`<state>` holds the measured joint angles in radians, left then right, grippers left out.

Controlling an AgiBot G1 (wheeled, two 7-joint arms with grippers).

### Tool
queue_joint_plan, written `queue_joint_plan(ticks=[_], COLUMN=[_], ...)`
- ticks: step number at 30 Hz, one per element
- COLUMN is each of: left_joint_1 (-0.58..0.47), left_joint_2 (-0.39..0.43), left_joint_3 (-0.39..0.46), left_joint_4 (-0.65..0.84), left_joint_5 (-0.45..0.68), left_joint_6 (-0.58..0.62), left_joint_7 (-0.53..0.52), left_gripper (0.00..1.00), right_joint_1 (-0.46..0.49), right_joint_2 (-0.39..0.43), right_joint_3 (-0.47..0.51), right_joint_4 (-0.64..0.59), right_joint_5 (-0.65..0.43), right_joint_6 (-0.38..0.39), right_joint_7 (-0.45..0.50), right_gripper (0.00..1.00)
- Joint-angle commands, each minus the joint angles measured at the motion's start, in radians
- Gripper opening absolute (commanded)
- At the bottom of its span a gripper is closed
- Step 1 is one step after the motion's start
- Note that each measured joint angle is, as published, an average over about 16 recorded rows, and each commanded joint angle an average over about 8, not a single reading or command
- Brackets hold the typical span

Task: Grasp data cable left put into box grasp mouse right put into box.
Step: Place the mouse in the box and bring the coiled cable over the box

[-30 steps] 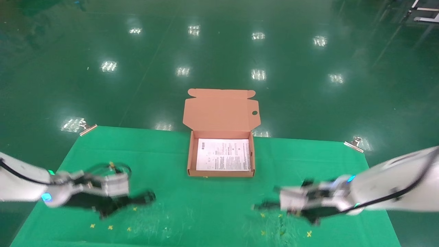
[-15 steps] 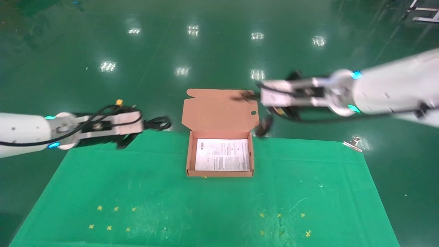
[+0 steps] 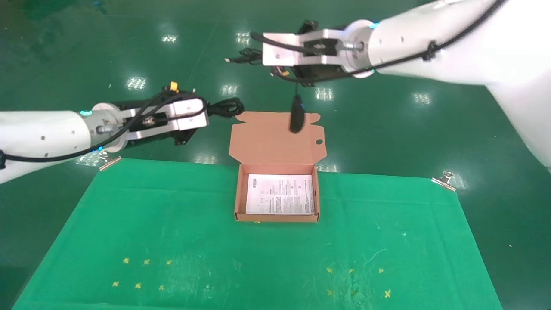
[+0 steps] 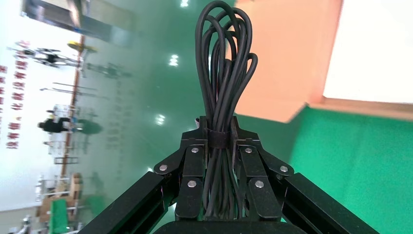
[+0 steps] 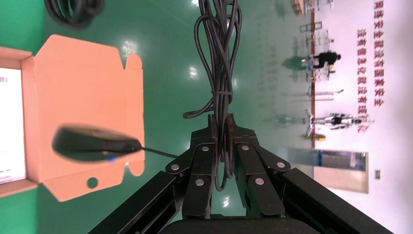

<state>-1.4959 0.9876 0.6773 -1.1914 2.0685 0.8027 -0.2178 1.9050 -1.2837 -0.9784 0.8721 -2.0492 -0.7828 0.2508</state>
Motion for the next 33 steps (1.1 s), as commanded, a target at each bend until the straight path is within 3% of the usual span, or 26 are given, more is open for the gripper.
queue_joint_plan(ticks=[1,16,33], left_joint_1=[-0.005,0.001,0.020], left_joint_2=[0.009,-0.036,-0.077], left_joint_3=[-0.003,-0.009,-0.006], left_joint_4=[-0.007,0.004,0.000], left_joint_5=[0.012,0.045,0.195], left_joint_6=[-0.013,-0.011,0.029], left_joint_7=[-0.008,-0.020,-0.130], left_gripper=[0.00,0.00,0.00], right_joint_1=[0.016,-0.009,-0.081], right_joint_2=[-0.031,-0.061,-0.082], right_joint_3=[0.004,-0.026,-0.145], right_joint_4=[-0.054,-0.101,-0.146], right_joint_5=[0.024,0.087,0.211], right_joint_6=[0.019,0.066,0.135], right_joint_7=[-0.044,-0.109,-0.134], right_gripper=[0.00,0.00,0.00])
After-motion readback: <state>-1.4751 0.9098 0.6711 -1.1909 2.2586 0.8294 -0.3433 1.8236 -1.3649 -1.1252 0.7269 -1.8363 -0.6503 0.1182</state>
